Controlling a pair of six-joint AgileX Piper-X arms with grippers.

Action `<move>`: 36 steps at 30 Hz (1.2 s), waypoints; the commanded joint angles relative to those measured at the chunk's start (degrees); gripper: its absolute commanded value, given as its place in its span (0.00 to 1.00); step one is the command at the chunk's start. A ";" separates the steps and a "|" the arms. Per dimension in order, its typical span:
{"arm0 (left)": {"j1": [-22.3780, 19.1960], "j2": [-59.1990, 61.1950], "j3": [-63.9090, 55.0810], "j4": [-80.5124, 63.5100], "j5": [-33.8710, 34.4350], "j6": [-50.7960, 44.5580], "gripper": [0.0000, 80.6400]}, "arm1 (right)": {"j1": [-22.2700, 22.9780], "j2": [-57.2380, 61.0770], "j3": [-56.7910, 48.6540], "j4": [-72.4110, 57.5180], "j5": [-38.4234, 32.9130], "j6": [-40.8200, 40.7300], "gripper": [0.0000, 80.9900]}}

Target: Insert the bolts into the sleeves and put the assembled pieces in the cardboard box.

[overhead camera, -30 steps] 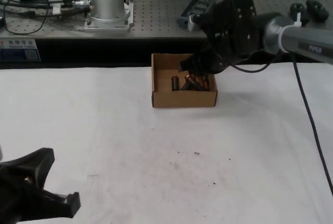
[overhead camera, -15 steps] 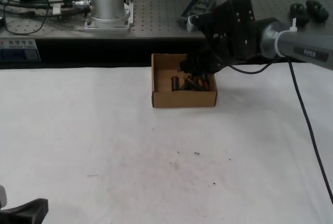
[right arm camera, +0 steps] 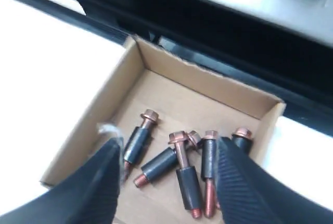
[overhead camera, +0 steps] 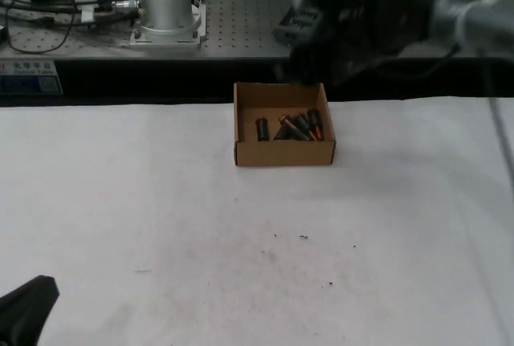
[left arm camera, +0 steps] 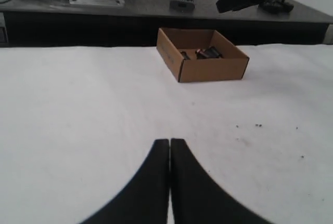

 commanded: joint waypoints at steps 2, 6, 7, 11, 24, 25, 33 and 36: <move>-0.20 -10.38 0.24 4.70 -0.59 1.32 0.01 | -0.06 -12.53 8.17 -2.75 -0.32 1.31 0.47; -0.34 -11.40 0.18 5.90 -0.54 2.15 0.01 | -0.06 -25.61 23.56 -14.55 0.02 3.58 0.42; -0.34 -11.40 0.27 5.49 -1.12 2.38 0.01 | -0.06 -29.25 27.92 -17.90 0.75 3.86 0.42; -0.34 -11.40 0.24 1.71 -1.82 5.53 0.01 | -0.23 -41.73 43.32 -28.13 1.08 5.87 0.42; -0.34 -11.40 0.24 -3.94 -2.78 9.54 0.01 | -2.47 -72.49 84.03 -59.82 4.94 9.93 0.38; -0.34 -11.40 0.24 -4.68 -2.78 9.54 0.01 | -2.47 -74.11 86.29 -60.71 5.74 9.91 0.36; -0.34 -11.40 0.24 -6.15 -4.45 10.18 0.01 | -2.47 -87.66 99.73 -66.47 17.31 11.68 0.16; -0.22 -11.40 0.32 -6.15 -5.54 10.80 0.01 | -2.57 -92.25 99.73 -59.86 17.87 12.47 0.11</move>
